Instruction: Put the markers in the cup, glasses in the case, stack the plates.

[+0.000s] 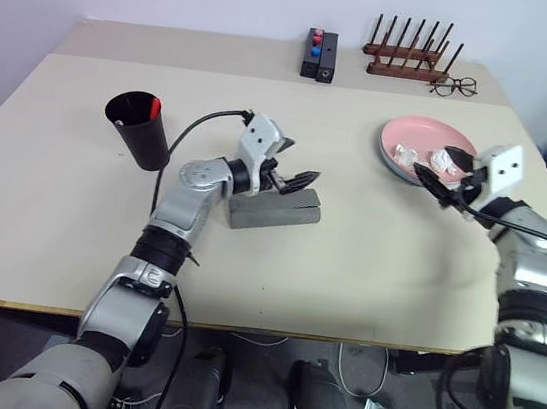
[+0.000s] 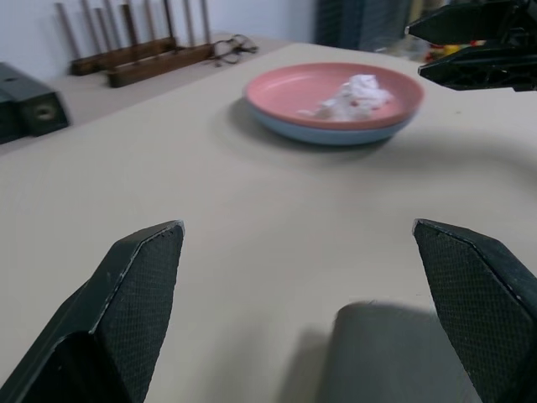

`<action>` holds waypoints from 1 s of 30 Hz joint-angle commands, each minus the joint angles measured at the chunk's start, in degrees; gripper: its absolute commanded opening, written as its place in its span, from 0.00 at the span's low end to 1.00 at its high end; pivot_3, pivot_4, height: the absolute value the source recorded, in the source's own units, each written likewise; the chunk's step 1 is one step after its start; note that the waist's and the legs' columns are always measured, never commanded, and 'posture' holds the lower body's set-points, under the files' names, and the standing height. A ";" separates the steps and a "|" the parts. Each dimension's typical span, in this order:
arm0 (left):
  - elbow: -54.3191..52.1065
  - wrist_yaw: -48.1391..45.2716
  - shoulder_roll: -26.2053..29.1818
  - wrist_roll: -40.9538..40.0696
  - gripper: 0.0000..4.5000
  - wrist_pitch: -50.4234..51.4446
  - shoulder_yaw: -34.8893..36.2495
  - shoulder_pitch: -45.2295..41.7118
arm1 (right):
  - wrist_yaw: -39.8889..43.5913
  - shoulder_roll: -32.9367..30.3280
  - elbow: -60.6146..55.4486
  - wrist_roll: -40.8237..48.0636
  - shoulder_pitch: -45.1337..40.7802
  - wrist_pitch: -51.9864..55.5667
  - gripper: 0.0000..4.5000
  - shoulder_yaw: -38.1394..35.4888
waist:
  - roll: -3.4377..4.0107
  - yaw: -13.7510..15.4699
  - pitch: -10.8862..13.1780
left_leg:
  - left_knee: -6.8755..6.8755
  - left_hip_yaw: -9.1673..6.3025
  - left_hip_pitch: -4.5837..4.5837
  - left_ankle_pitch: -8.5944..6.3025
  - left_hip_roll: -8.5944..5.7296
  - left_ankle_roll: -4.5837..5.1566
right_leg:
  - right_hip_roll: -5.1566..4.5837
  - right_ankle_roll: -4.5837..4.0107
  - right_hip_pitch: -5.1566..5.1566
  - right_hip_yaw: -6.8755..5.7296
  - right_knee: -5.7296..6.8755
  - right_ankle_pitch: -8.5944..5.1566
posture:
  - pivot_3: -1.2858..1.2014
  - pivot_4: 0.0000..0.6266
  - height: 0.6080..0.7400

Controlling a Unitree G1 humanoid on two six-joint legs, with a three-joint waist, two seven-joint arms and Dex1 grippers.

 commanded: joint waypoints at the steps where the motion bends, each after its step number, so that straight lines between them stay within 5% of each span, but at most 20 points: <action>1: -0.44 -0.39 -1.58 -0.07 1.00 -5.99 0.20 -1.41 | 2.88 -3.80 -12.20 4.14 5.99 5.97 0.73 -2.05 | -0.01 -0.05 -0.01 | -0.02 -0.02 0.01 0.00 0.02 0.00 | 0.01 0.00 0.00 -0.01 0.00 0.00 | 0.52 0.24 1.00; 8: -3.34 -6.03 0.85 -2.63 1.00 -7.12 0.88 1.34 | 7.37 -8.75 -20.05 7.47 12.49 11.83 0.73 -2.86 | 0.03 -0.24 -0.02 | 0.01 0.07 0.10 0.00 0.07 0.01 | 0.03 -0.02 0.00 0.01 0.00 0.00 | 0.52 0.24 1.00; 17: -30.68 -13.28 15.30 -11.52 1.00 3.45 4.72 21.31 | 9.69 -9.15 -30.56 13.01 23.74 15.49 0.73 -6.91 | 0.04 -0.02 -0.02 | -0.02 -0.01 0.06 -0.03 0.23 0.03 | 0.00 -0.03 -0.01 0.01 0.00 0.00 | 0.52 0.24 1.00; 30: -56.61 -3.96 27.03 -20.10 1.00 13.42 27.20 50.36 | 11.63 -9.44 -43.61 22.23 38.72 23.08 0.73 -14.86 | 0.05 0.06 -0.04 | -0.02 -0.03 0.18 -0.07 0.29 0.02 | -0.08 -0.42 0.15 0.02 -0.16 -0.24 | 0.52 0.24 1.00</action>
